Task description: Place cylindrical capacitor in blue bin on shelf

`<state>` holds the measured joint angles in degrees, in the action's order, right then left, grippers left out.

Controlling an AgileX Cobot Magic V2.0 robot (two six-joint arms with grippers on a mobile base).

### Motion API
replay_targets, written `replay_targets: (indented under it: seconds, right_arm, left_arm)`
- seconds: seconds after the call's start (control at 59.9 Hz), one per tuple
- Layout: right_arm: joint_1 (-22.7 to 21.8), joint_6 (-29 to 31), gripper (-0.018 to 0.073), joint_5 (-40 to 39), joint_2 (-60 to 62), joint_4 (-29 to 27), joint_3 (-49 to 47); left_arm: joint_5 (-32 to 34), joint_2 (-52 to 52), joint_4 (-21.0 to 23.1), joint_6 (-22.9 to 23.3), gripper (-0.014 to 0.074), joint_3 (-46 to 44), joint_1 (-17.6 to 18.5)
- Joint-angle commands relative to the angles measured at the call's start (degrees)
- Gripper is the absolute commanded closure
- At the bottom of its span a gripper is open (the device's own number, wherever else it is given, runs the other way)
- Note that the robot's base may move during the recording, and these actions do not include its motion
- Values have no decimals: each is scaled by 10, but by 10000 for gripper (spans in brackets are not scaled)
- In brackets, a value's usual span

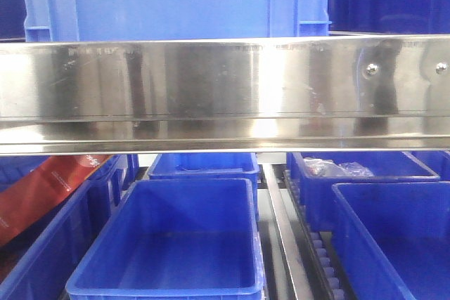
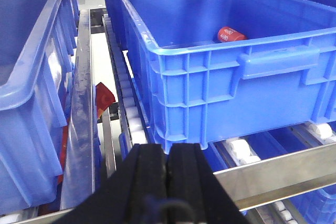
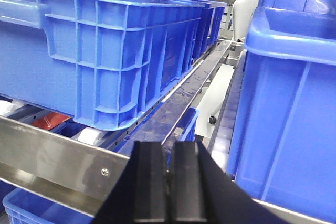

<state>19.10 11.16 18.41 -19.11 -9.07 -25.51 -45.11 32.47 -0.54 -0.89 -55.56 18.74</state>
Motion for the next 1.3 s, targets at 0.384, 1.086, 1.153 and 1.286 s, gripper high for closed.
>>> replay_targets:
  seconds: [0.384,1.086,1.153,1.286]
  right_arm:
    - [-2,3,620,-13,4,4,3]
    - [-2,3,620,-14,4,4,3]
    - [-2,3,620,-14,4,4,3]
    - [-2,3,620,-14,4,4,3]
  left_arm:
    - [267,-178,-9,3,708,273,-100]
    - [435,-325,5,3,708,556,-124]
    - [435,-325,5,3,708,556,-124]
    - [435,-325,5,3,708,556,-124]
